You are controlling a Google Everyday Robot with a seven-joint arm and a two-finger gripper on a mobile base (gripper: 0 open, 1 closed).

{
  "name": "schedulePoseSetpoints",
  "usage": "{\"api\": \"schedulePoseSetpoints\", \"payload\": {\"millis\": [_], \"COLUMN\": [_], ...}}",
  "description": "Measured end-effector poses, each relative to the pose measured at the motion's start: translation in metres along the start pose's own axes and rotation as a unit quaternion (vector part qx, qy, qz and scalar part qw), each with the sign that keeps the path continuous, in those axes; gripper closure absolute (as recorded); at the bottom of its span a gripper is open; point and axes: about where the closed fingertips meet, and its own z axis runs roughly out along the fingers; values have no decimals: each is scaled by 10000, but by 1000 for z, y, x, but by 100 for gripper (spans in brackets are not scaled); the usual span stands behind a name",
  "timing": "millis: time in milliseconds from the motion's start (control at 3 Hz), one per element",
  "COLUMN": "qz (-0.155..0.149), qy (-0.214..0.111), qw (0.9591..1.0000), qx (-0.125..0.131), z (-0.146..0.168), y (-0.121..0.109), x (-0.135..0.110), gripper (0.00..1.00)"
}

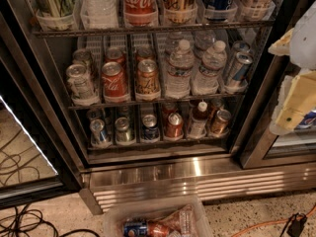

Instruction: Pick pepsi can from bottom shelf of fridge

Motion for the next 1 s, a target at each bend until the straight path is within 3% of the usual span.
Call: {"api": "schedulePoseSetpoints", "payload": {"millis": [333, 667, 1000], "qz": [18, 200, 332], "qy": [-51, -204, -504], "qw": [10000, 9996, 9978], "qx": [-7, -84, -270], "z": [6, 40, 97], "y": [3, 10, 25], "x": [0, 13, 22], "gripper": [0, 0, 0]}}
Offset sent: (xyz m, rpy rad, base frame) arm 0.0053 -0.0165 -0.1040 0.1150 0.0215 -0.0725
